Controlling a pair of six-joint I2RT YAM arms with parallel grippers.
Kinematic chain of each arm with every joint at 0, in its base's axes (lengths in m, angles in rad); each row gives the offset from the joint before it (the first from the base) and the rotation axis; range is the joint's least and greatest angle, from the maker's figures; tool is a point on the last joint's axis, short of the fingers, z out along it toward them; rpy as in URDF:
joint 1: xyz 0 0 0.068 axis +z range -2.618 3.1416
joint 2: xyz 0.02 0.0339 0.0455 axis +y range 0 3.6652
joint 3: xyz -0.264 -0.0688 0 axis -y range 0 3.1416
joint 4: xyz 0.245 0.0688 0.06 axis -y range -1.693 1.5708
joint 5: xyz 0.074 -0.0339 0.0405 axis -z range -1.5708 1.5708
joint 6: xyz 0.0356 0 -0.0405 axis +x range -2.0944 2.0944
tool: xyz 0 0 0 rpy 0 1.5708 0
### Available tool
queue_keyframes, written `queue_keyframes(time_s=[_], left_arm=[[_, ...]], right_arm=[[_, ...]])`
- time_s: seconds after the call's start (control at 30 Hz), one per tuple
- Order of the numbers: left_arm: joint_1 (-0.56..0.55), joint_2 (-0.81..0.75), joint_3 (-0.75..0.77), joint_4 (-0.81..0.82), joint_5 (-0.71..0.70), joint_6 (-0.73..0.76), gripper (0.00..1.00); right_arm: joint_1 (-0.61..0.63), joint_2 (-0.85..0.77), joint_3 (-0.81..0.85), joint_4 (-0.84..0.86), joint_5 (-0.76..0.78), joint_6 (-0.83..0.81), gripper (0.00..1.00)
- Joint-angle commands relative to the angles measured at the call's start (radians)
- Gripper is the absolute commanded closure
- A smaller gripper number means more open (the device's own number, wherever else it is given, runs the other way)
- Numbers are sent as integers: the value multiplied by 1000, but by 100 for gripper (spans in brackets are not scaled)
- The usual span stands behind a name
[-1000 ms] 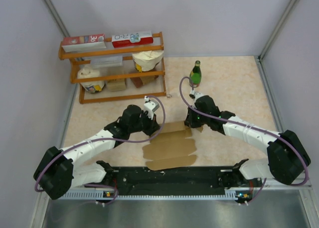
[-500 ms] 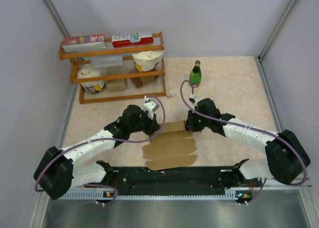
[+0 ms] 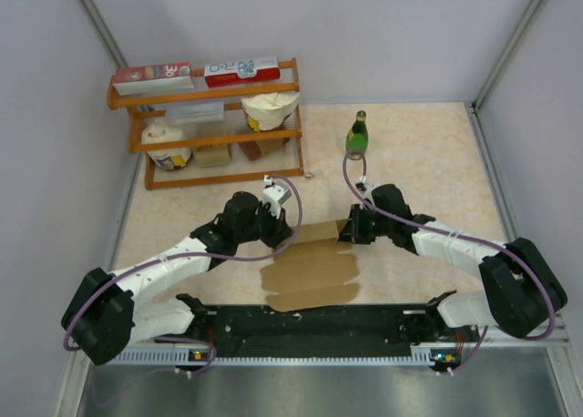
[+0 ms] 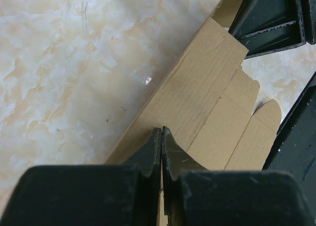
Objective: Fold the paper box
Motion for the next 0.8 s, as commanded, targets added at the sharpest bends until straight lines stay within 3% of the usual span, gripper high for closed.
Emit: queue_keyframes(time_s=[0.0, 0.53, 0.63, 0.77], left_arm=[[-5, 4, 2, 20, -2, -3, 100], [-6, 1, 1, 15, -2, -3, 100], [-6, 2, -1, 15, -2, -2, 100], [-8, 5, -1, 14, -2, 1, 100]], right_arm=[[-25, -18, -17, 115, -68, 30, 100], [-37, 11, -38, 236, -194, 96, 100], [-43, 8, -32, 192, -166, 73, 100], [-43, -8, 6, 34, -1, -30, 99]])
